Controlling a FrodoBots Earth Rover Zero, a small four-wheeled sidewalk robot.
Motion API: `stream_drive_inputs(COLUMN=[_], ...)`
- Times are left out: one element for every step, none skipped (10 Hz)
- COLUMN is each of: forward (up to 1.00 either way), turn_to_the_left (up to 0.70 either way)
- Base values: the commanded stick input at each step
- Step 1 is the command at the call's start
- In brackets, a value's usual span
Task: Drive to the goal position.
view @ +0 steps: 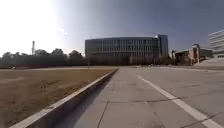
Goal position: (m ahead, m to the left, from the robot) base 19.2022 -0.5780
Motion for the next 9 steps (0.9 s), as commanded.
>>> stream_drive_inputs(forward=[0.05, 0.05, 0.05, 0.05, 0.05, 0.05, 0.05, 0.05, 0.04], turn_to_the_left=[0.00, 0.00, 0.00, 0.00, 0.00, 0.00, 0.00, 0.00, 0.00])
